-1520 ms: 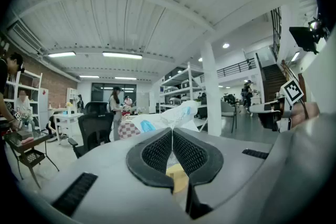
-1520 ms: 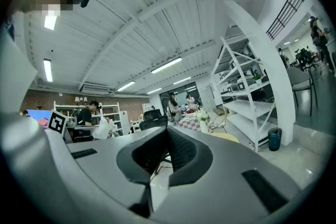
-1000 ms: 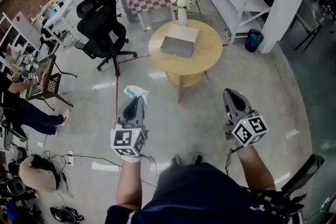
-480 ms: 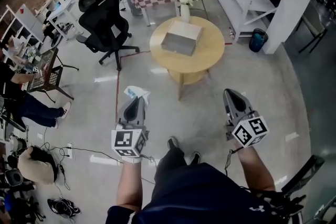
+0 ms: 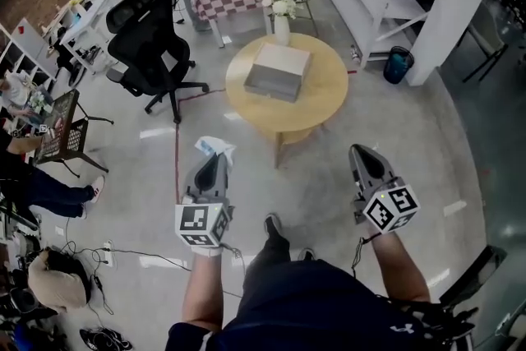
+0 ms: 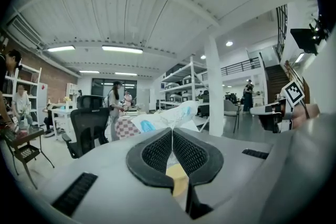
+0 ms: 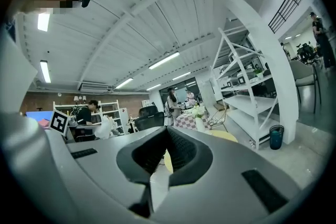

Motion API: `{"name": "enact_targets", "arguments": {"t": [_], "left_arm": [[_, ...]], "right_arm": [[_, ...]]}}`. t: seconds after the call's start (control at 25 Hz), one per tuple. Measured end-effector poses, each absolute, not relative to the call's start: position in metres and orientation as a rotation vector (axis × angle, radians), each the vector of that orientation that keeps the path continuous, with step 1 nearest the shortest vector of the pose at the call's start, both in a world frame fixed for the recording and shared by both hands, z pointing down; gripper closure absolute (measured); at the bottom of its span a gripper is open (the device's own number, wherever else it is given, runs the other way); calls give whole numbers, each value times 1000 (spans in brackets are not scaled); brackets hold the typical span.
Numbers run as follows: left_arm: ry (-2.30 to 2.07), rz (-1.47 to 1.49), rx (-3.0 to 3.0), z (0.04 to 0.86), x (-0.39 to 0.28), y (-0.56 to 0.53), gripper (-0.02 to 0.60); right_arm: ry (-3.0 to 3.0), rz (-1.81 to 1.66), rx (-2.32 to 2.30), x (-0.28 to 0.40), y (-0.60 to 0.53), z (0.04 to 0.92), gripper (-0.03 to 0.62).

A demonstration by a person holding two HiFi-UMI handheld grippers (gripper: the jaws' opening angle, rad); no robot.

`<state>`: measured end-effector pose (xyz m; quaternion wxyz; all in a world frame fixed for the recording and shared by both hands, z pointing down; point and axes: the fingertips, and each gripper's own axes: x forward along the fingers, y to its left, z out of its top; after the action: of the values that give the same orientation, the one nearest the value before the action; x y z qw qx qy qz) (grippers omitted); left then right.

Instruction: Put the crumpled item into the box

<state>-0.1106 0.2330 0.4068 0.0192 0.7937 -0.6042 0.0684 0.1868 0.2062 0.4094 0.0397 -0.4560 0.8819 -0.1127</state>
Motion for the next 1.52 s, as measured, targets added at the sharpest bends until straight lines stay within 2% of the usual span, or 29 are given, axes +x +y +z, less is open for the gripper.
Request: {"name": "enact_targets", "arguments": {"t": [0.44, 0.92, 1.52], "left_arm": [[-1815, 191, 2514, 392, -155, 127, 563], [-1761, 141, 2551, 389, -211, 68, 563], [-1709, 182, 2525, 411, -218, 20, 563]], "right_arm": [[2645, -371, -1482, 147, 113, 400, 592], [2635, -368, -1535, 88, 59, 393, 592], [2666, -458, -1530, 69, 8, 419, 592]]}}
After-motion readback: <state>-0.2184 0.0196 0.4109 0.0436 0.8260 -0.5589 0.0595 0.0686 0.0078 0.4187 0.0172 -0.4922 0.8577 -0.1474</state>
